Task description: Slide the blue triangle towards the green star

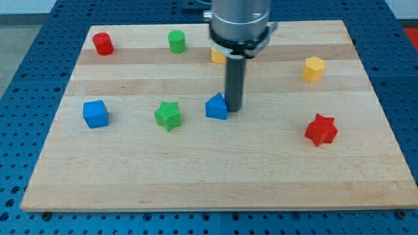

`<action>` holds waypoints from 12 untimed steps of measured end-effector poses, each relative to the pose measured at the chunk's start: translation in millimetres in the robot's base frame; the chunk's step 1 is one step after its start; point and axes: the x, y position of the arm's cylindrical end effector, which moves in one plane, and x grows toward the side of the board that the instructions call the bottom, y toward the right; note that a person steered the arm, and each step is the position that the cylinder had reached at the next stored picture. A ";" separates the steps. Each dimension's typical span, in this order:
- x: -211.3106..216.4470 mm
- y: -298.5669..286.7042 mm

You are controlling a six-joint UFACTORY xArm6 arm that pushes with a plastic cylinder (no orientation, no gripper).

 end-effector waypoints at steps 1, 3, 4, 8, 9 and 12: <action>-7.0 -37.7; -11.8 -70.7; -4.3 -63.9; 27.4 -40.9; 62.8 -37.8; -3.4 -118.9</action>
